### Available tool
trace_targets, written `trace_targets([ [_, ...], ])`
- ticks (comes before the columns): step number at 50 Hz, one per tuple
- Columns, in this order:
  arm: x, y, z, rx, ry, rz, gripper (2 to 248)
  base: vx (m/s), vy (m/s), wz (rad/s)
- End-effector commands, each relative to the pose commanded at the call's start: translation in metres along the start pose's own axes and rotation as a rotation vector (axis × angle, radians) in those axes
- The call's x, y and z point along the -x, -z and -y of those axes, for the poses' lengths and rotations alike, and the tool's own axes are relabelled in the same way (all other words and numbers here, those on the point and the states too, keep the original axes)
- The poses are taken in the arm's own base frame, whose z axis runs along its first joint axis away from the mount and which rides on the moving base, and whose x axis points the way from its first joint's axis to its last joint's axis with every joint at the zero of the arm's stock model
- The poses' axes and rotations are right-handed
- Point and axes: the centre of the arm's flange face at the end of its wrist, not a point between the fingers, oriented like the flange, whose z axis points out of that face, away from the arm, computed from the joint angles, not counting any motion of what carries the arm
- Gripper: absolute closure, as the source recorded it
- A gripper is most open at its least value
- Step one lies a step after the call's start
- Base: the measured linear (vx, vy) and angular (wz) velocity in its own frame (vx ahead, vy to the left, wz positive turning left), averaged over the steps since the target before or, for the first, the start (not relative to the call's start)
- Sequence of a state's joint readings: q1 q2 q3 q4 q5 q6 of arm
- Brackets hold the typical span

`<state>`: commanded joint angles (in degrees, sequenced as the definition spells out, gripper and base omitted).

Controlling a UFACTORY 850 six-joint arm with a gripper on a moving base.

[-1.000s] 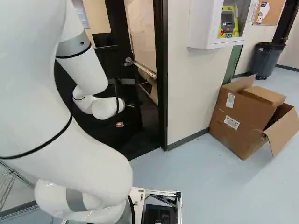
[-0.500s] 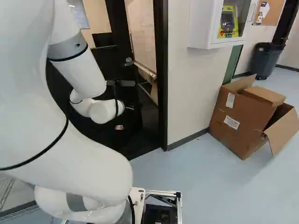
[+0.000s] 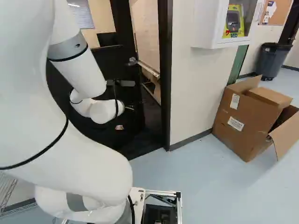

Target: Open the door and move inside

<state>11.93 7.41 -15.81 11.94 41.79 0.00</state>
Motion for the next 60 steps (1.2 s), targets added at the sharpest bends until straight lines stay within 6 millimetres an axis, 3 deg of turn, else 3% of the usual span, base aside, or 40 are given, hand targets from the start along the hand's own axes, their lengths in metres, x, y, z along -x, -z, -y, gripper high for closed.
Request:
trace_targets([
  [36, 0.0, 0.0, 0.0, 0.0, 0.0, 0.0, 3, 0.068, 0.062, 0.315],
  [60, 0.0, 0.0, 0.0, 0.0, 0.0, 0.0, 3, 0.136, 0.007, 0.027],
])
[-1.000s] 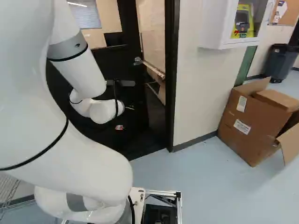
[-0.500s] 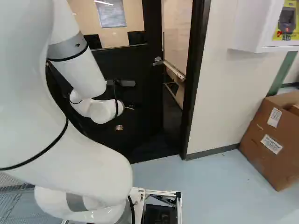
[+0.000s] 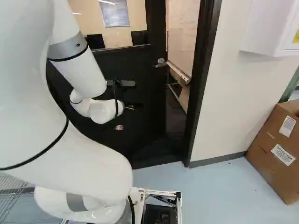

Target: Open the door and move inside

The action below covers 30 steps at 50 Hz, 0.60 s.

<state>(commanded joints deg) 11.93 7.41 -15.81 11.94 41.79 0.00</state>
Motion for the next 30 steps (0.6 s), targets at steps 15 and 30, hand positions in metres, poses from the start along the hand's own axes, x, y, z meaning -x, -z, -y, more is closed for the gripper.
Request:
trace_targets([
  [15, 0.0, 0.0, 0.0, 0.0, 0.0, 0.0, 3, 0.121, 0.019, -0.002],
  [30, 0.0, 0.0, 0.0, 0.0, 0.0, 0.0, 3, 0.128, 0.005, 0.0],
])
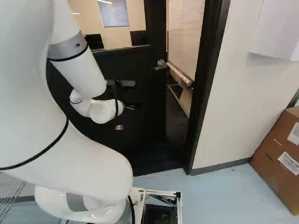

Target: Open the door and move inside

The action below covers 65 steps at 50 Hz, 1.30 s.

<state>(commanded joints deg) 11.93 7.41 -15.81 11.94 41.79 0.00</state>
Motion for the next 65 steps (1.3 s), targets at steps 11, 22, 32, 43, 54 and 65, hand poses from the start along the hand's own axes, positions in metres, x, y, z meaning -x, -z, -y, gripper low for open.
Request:
trace_targets([
  [11, 0.0, 0.0, 0.0, 0.0, 0.0, 0.0, 3, 0.128, 0.007, 0.002],
  [22, 0.0, 0.0, 0.0, 0.0, 0.0, 0.0, 3, 0.125, 0.006, 0.0],
  [32, 0.0, 0.0, 0.0, 0.0, 0.0, 0.0, 3, 0.089, 0.004, -0.002],
  [43, 0.0, 0.0, 0.0, 0.0, 0.0, 0.0, 3, 0.064, 0.001, -0.002],
  [54, -0.0004, -0.0007, 0.0001, 0.0, 0.0, 0.0, 3, 0.02, -0.002, 0.0],
  [65, -0.0006, -0.0011, 0.0001, 0.0, 0.0, 0.0, 3, 0.0, 0.0, 0.0],
])
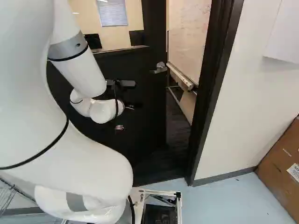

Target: Open the door and move inside

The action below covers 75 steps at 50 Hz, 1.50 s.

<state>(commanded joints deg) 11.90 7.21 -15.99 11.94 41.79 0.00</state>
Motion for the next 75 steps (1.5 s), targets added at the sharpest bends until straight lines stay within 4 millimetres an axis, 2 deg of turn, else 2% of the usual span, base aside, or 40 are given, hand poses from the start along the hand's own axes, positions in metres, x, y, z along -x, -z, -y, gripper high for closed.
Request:
trace_targets([
  [13, -0.001, -0.002, 0.001, -0.002, 0.001, 0.001, 3, 0.0, 0.0, 0.0],
  [45, -0.01, -0.021, 0.017, -0.013, -0.007, 0.0, 3, 0.0, 0.0, 0.0],
  [75, -0.02, -0.027, 0.039, -0.075, 0.029, -0.087, 3, 0.0, 0.0, 0.0],
])
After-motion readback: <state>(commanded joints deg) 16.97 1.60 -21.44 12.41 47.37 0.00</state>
